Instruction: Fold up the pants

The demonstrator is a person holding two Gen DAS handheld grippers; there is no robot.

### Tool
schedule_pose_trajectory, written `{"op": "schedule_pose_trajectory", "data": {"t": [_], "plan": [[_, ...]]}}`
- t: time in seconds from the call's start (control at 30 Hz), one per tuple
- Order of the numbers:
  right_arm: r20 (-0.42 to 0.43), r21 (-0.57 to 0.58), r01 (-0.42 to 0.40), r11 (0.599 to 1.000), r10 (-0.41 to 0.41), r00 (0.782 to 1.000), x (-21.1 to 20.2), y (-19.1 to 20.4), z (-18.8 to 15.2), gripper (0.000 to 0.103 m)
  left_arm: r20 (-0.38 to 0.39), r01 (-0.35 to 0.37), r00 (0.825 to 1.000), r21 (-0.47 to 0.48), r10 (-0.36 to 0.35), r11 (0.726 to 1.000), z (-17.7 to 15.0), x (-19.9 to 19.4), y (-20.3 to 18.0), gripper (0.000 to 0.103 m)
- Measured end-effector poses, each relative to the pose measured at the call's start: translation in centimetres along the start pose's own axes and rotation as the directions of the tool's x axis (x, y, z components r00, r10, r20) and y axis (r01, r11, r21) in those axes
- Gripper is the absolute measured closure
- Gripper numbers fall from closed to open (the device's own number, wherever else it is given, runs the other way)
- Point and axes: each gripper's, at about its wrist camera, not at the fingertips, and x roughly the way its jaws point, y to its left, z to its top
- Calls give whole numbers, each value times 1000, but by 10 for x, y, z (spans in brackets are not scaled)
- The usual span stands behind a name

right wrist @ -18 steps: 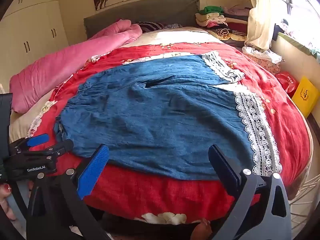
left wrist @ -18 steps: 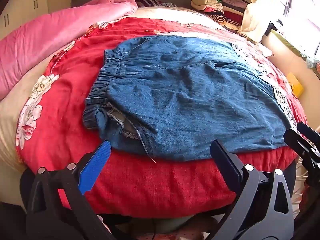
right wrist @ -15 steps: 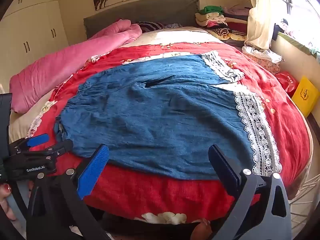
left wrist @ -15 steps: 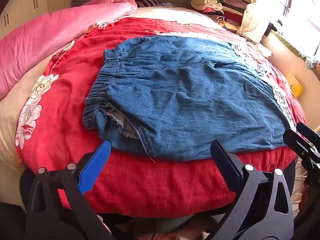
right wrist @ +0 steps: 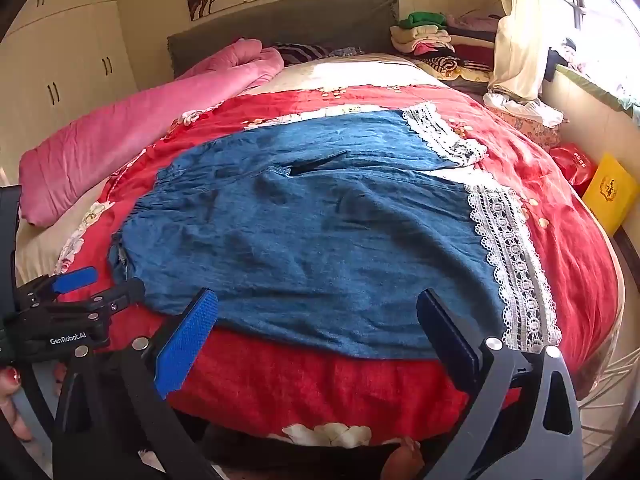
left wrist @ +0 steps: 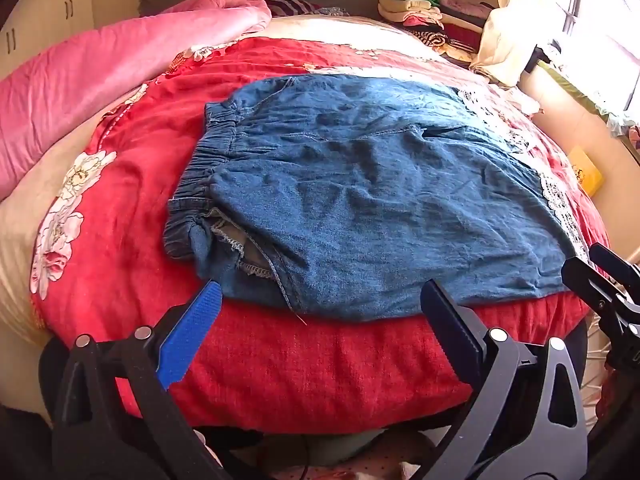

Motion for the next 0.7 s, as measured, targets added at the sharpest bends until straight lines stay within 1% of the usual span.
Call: {"op": "schedule_pose_trajectory", "data": {"t": [0.7], "plan": [[5, -9, 6, 1000, -6, 1000, -2, 0, 1, 4, 1, 7, 1000, -4, -7, 1000, 1, -1, 2, 9]]}}
